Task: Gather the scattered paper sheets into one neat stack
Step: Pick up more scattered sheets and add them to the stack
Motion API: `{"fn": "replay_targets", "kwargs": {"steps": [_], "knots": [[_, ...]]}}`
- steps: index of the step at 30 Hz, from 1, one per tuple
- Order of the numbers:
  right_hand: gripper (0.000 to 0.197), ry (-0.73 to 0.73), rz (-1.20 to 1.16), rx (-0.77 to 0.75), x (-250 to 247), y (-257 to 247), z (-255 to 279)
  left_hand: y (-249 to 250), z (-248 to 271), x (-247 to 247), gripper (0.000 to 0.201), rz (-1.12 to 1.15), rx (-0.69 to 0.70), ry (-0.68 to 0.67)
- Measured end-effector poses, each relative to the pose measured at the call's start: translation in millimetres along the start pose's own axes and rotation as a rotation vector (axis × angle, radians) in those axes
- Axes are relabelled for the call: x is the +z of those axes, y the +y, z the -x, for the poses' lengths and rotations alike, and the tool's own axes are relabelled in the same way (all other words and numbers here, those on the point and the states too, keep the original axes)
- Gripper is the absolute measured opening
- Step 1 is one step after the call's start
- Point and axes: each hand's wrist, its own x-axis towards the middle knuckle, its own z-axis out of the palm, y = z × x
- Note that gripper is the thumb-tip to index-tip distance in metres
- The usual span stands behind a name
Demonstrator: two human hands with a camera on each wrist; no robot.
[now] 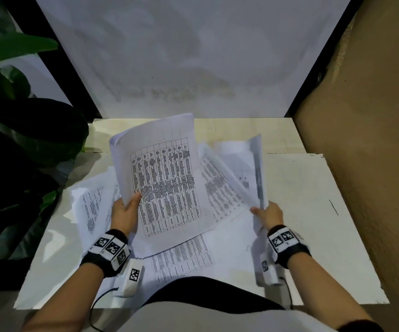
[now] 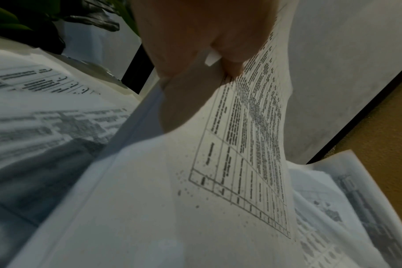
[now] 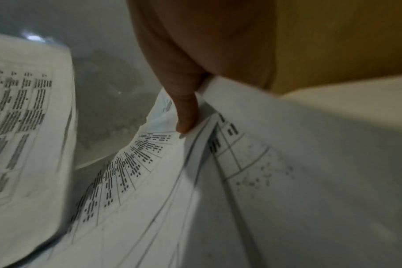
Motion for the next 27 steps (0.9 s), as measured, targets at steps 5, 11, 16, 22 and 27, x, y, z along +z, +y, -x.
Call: {"fn": "replay_targets", "kwargs": {"steps": [5,11,16,22,27], "knots": [[0.034,0.157,-0.028,-0.125,-54,-9,-5,-1,0,3,0.047,-0.024,0.004,-0.02],[0.039,0.353,-0.129,-0.186,-90,-26,-5,2,3,10,0.039,-0.059,0.028,-0.042],[0.038,0.323,-0.158,-0.149,-101,-30,-2,5,7,10,0.036,-0.082,0.049,-0.053],[0.04,0.216,-0.084,-0.085,-84,-14,11,1,14,11,0.038,-0.03,0.041,-0.049],[0.037,0.359,-0.082,-0.165,-107,-24,11,5,20,12,0.035,-0.016,0.039,-0.042]]}}
